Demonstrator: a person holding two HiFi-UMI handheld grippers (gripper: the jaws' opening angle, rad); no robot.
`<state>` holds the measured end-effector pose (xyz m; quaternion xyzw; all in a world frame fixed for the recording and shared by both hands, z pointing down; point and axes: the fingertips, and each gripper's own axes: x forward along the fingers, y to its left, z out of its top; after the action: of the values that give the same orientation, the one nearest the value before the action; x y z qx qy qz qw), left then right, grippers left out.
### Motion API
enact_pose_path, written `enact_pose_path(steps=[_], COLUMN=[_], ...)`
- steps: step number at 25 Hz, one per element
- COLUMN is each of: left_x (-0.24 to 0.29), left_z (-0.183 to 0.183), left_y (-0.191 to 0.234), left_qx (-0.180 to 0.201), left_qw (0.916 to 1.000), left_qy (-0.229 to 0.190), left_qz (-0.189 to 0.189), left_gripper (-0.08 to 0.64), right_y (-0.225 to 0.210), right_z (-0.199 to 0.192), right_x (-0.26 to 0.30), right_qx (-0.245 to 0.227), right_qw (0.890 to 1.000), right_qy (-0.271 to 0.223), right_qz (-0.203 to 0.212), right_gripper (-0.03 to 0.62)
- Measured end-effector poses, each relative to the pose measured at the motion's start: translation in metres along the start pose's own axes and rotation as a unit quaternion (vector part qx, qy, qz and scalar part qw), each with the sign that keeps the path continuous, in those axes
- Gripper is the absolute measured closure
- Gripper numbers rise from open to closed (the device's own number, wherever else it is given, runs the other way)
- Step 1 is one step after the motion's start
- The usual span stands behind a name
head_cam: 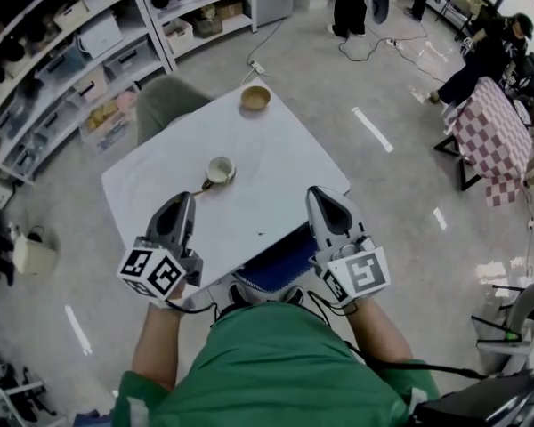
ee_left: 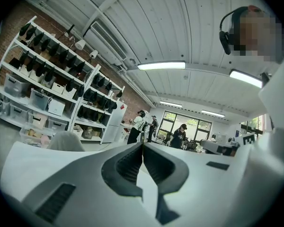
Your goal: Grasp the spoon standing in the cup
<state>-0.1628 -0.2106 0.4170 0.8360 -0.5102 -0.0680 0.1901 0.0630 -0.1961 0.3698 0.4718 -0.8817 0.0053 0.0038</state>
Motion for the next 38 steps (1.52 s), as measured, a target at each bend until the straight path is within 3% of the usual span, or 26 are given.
enact_pose_path(steps=[38], left_x=[-0.001], left_z=[-0.003], left_y=[-0.012], left_qx=[0.004], left_qw=[1.0], left_qy=[0.001], left_qz=[-0.002], left_gripper=[0.535], right_y=[0.001], right_z=[-0.001], right_x=[-0.012], right_qx=[-0.007], right_qw=[1.0], right_qy=[0.004], right_qz=[0.007], right_gripper=[0.569])
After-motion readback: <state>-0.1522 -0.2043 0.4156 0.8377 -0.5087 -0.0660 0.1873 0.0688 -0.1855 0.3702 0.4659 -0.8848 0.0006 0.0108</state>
